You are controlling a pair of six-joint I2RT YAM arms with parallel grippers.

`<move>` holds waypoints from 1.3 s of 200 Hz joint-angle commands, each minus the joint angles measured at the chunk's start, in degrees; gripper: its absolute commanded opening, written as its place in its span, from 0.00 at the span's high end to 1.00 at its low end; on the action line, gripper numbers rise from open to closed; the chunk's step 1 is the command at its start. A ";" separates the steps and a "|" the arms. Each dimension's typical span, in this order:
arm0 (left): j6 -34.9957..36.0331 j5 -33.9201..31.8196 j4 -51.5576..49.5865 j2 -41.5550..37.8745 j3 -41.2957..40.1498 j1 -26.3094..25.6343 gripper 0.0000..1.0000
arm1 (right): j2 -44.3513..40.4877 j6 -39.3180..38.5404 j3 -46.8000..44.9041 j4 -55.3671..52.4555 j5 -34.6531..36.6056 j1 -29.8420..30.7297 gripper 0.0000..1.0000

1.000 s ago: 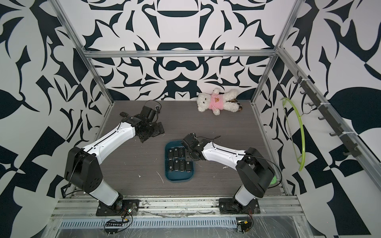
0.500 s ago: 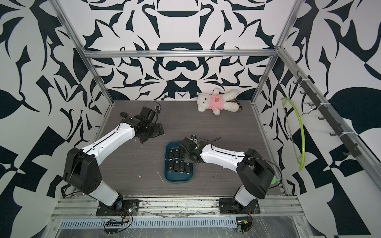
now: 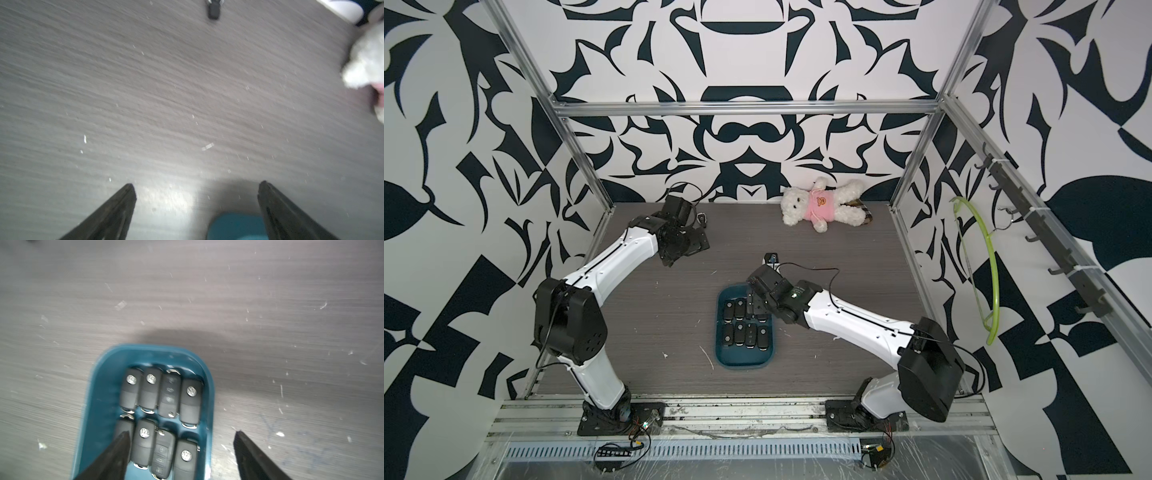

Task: Place the car key into the storage box
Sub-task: Move the storage box to the center of the board, then move the car key to the center of the board.

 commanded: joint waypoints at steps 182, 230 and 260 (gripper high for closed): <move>12.84 -6.19 4.62 44.08 48.27 5.60 0.21 | 4.56 -7.45 10.91 9.50 -14.39 -12.44 0.00; 7.45 0.90 12.79 44.64 45.48 8.58 0.19 | 5.75 -6.24 11.28 9.29 -15.62 -12.60 0.00; -0.78 11.36 19.08 46.22 45.10 11.34 0.19 | 5.85 -6.13 11.44 8.54 -15.45 -12.62 0.01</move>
